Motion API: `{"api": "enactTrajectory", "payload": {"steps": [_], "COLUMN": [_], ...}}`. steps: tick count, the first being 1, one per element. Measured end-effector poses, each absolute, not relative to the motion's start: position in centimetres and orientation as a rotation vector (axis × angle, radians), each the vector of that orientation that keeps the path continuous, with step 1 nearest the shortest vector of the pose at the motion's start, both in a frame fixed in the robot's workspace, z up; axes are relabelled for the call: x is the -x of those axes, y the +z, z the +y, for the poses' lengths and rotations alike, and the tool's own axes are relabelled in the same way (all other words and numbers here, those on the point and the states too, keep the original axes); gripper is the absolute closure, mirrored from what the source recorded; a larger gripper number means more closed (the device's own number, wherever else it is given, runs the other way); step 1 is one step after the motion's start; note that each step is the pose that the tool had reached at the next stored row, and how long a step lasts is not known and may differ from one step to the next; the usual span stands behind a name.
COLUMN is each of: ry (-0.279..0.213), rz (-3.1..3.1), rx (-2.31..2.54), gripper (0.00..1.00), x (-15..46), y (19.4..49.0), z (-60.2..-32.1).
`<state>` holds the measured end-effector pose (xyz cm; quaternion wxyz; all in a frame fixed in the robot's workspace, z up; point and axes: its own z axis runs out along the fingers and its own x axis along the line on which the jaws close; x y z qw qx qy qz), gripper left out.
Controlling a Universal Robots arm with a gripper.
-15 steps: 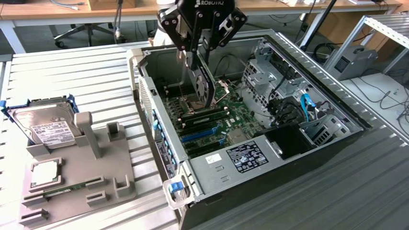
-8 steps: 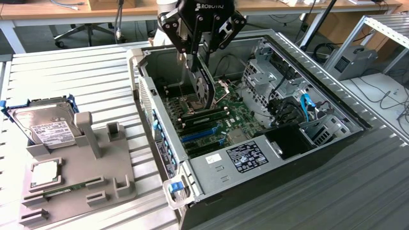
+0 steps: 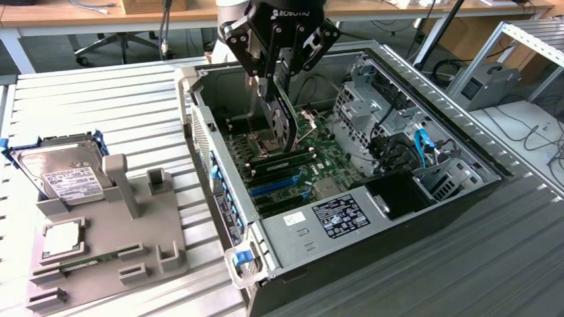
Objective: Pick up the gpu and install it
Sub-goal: 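Pick up the gpu and move the gpu toward the slot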
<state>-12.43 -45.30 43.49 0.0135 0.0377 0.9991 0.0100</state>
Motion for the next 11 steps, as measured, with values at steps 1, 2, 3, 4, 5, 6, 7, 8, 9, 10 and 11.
{"api": "enactTrajectory", "payload": {"steps": [1,2,3,4,5,6,7,8,9,10,11], "ry": [0.031,0.031,0.031,0.031,0.031,0.031,0.031,0.031,0.031,0.031,0.031], "rz": [3.112,3.112,3.112,3.112,3.112,3.112,3.112,3.112,3.112,3.112,3.112], "rx": [-0.117,-0.117,-0.117,-0.117,-0.118,-0.118,-0.117,-0.117,-0.118,-0.117,-0.118], "gripper": [0.74,0.74,0.74,0.74,0.74,0.74,0.74,0.74,0.74,0.74,0.74], "x": [12.39,12.35,12.31,12.29,12.27,12.24,12.22,12.21,12.2,12.18,12.17], "y": [43.45,43.41,43.36,43.32,43.28,43.24,43.2,43.16,43.13,43.09,43.05], "z": [-45.3,-45.3,-45.29,-45.29,-45.29,-45.29,-45.29,-45.28,-45.28,-45.28,-45.28]}}
